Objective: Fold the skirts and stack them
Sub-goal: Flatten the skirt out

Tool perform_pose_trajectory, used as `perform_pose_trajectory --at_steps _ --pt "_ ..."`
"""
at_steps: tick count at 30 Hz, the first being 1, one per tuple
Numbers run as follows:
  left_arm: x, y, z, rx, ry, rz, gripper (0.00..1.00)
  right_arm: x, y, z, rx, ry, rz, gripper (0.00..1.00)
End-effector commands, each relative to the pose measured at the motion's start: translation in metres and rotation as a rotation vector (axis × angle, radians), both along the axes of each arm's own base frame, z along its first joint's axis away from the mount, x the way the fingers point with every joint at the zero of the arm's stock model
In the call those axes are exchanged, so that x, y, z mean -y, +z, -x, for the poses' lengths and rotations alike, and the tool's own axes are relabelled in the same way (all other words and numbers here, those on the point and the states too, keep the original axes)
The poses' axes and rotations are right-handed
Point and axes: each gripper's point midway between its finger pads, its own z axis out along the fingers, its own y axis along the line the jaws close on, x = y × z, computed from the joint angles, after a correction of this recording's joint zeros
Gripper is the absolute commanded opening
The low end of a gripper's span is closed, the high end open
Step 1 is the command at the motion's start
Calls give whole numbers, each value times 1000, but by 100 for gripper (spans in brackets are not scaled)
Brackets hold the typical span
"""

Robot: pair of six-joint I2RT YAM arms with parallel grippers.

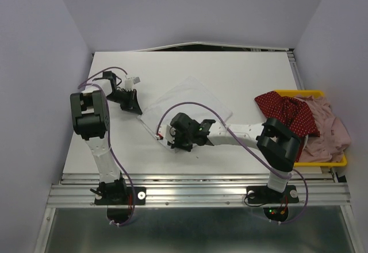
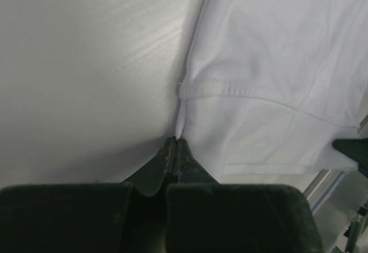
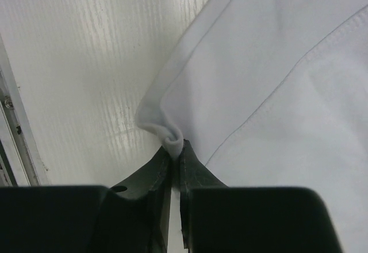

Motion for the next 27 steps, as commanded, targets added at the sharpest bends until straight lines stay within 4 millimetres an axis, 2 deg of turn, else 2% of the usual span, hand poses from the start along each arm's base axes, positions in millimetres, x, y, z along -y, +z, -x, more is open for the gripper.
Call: perform_pose_trajectory --at_steps 1,4,7,8,9,10,12,13,14,17,18,19,21,22,23,26,27 --pt "-42 31 -69 199 71 -208 0 -4 22 23 -46 52 -66 1" --pt "-56 50 -98 289 87 -294 0 -9 23 34 -78 87 -91 1" --pt "-62 61 -119 354 84 -354 0 -23 20 44 -98 119 -106 1" --pt "-61 60 -120 350 71 -358 0 -28 18 48 -107 125 -107 8" --pt "-56 60 -121 354 47 -360 0 -30 11 49 -132 122 -92 39" --pt "-54 58 -121 349 21 -365 5 -41 20 50 -159 114 -119 71" --pt "-52 57 -119 355 -2 -359 23 -49 26 48 -178 96 -126 100" --pt "-53 59 -117 364 -11 -367 37 -57 37 43 -166 79 -148 100" --pt "-54 61 -116 370 -10 -370 41 -60 42 42 -172 59 -162 100" --pt "-63 75 -113 406 7 -390 46 -51 72 2 -195 -57 -233 100" --pt "-67 80 -113 416 18 -399 46 -45 80 -13 -204 -98 -254 99" --pt "-70 97 -112 456 28 -413 46 -26 92 -47 -220 -170 -296 98" --pt "-75 106 -105 495 33 -454 46 -4 103 -82 -232 -252 -340 92" --pt "-75 129 -101 556 41 -474 47 8 104 -98 -225 -284 -346 88" --pt "-70 125 -95 567 28 -481 47 27 99 -122 -196 -330 -336 86" --pt "-63 129 -83 602 22 -513 47 55 80 -154 -129 -398 -271 75" --pt "-56 128 -82 602 15 -498 46 57 62 -159 -132 -409 -233 72"
